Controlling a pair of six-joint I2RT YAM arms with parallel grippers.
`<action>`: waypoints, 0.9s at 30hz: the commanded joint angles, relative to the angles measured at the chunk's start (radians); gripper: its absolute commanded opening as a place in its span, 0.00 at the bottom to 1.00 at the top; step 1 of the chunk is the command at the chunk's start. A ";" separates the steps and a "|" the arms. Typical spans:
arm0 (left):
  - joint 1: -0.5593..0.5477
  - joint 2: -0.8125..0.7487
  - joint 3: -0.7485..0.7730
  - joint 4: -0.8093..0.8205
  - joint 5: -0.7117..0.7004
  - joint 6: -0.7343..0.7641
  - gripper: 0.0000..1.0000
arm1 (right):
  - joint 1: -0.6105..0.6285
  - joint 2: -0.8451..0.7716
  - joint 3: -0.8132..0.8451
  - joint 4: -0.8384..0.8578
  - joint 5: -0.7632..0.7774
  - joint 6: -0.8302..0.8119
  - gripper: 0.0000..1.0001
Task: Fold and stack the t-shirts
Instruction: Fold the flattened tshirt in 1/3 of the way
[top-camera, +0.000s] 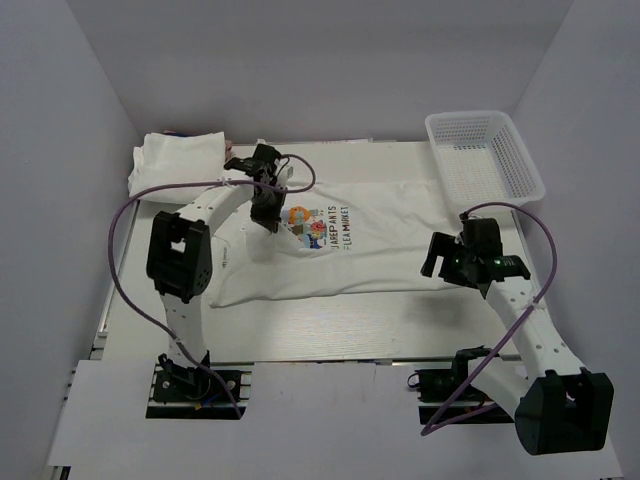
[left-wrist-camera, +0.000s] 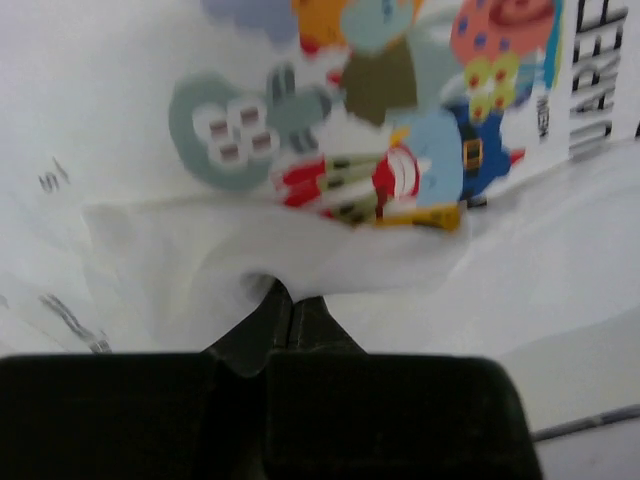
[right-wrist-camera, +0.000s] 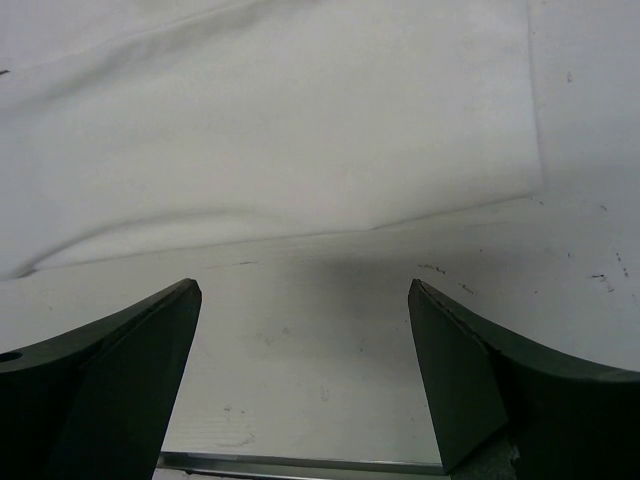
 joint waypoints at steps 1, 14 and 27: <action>-0.004 0.147 0.152 -0.059 -0.027 0.163 0.00 | -0.004 -0.053 0.002 0.051 0.005 -0.005 0.90; -0.004 0.279 0.501 0.109 -0.151 0.290 0.56 | -0.001 -0.048 -0.062 0.097 -0.061 -0.009 0.90; 0.007 -0.153 -0.071 0.266 0.199 -0.023 1.00 | 0.003 -0.039 -0.088 0.100 -0.113 -0.025 0.90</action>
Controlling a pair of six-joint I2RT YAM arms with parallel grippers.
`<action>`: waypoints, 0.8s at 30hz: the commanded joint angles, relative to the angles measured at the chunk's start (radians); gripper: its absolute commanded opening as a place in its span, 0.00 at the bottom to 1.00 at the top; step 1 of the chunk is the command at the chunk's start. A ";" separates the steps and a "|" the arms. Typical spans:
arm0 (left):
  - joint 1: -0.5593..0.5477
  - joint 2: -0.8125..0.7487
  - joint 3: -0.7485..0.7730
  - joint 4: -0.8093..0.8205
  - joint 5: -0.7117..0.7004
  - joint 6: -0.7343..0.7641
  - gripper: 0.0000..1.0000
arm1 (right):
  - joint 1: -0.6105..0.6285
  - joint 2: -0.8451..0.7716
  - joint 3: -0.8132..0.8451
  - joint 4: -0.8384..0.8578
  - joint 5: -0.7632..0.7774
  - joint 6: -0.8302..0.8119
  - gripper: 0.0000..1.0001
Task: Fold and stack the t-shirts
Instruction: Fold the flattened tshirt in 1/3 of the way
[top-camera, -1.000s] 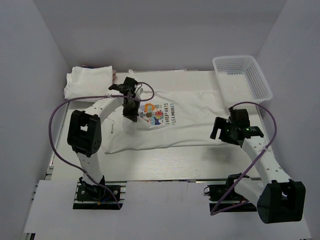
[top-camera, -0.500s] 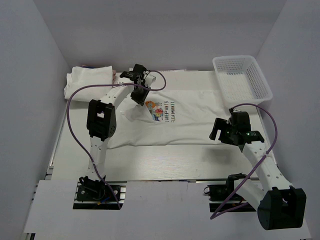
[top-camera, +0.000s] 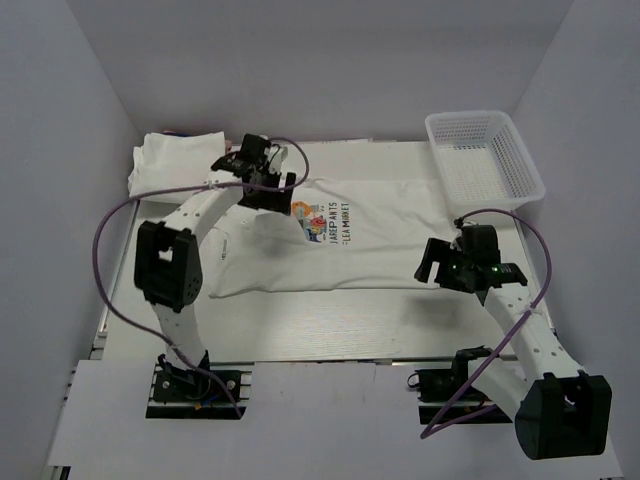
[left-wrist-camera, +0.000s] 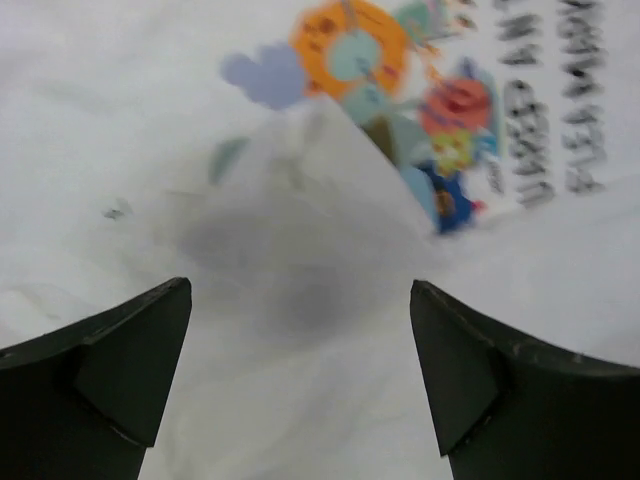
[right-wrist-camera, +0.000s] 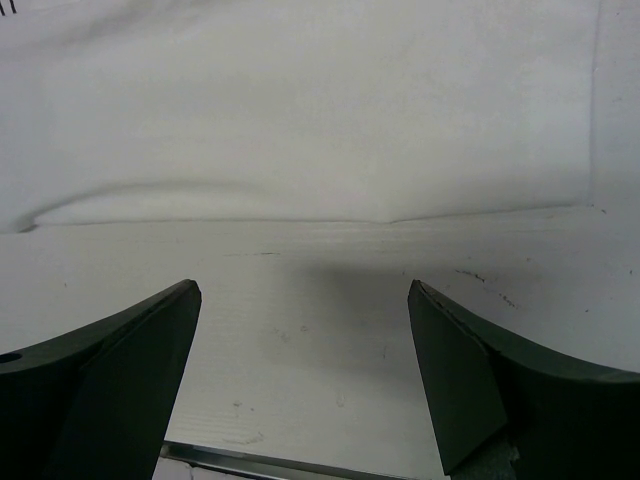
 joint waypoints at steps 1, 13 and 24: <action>-0.027 -0.171 -0.193 0.156 0.294 -0.137 1.00 | 0.002 0.006 -0.016 0.028 -0.027 -0.026 0.90; -0.004 -0.048 -0.267 0.257 0.018 -0.325 1.00 | 0.000 0.057 0.065 0.018 -0.050 -0.040 0.90; 0.025 0.422 0.491 0.058 -0.375 -0.272 1.00 | -0.003 0.046 0.099 0.015 0.022 -0.048 0.90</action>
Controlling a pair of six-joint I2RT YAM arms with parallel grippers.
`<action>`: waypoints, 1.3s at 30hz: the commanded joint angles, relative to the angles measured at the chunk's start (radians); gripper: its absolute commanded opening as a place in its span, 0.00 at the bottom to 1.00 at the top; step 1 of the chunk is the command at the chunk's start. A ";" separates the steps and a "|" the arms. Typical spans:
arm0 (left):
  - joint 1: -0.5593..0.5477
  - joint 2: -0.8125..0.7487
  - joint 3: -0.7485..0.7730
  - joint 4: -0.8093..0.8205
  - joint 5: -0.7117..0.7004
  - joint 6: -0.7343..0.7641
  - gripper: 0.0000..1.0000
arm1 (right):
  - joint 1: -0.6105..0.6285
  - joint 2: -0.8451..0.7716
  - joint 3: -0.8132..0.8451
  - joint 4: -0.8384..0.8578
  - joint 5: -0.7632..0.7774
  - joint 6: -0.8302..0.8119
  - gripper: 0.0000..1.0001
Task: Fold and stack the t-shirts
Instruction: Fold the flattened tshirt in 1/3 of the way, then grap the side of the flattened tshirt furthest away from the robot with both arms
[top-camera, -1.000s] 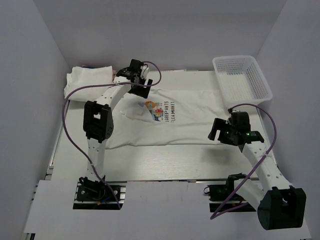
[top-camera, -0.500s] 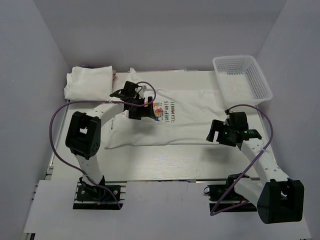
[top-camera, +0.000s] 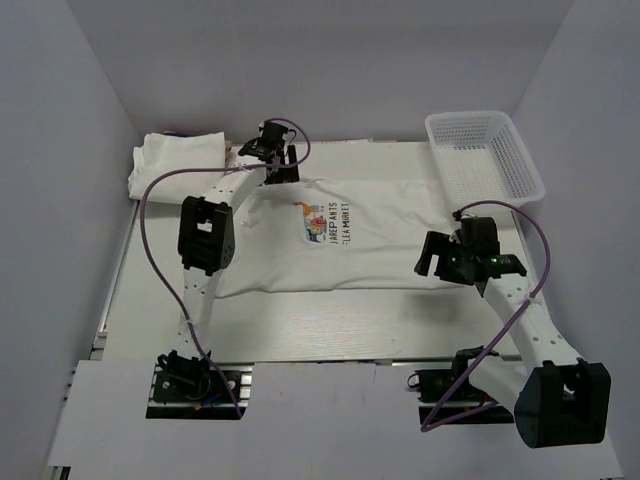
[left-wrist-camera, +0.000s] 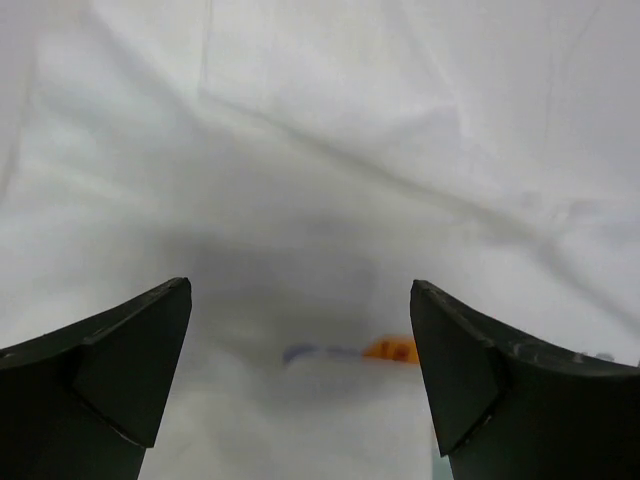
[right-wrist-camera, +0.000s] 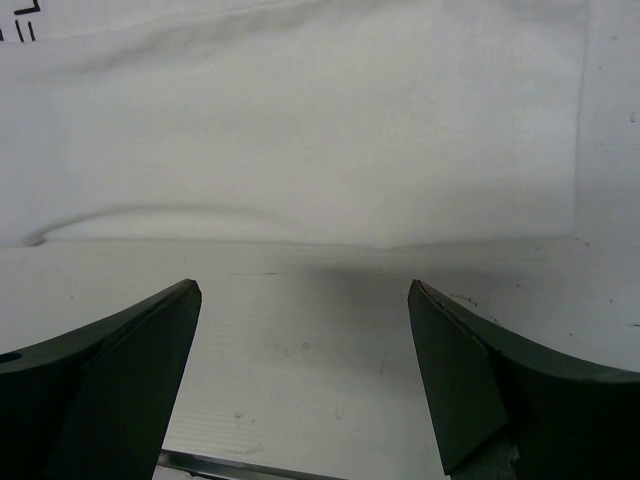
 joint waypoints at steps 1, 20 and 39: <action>0.015 0.115 0.304 -0.112 -0.108 0.011 1.00 | -0.001 -0.022 0.059 0.003 0.032 -0.018 0.90; -0.008 -0.674 -0.729 0.122 -0.010 -0.189 1.00 | 0.005 0.188 0.065 0.213 0.041 0.039 0.90; -0.005 -0.801 -1.199 -0.196 0.159 -0.499 1.00 | 0.058 0.215 -0.131 0.036 0.088 0.166 0.90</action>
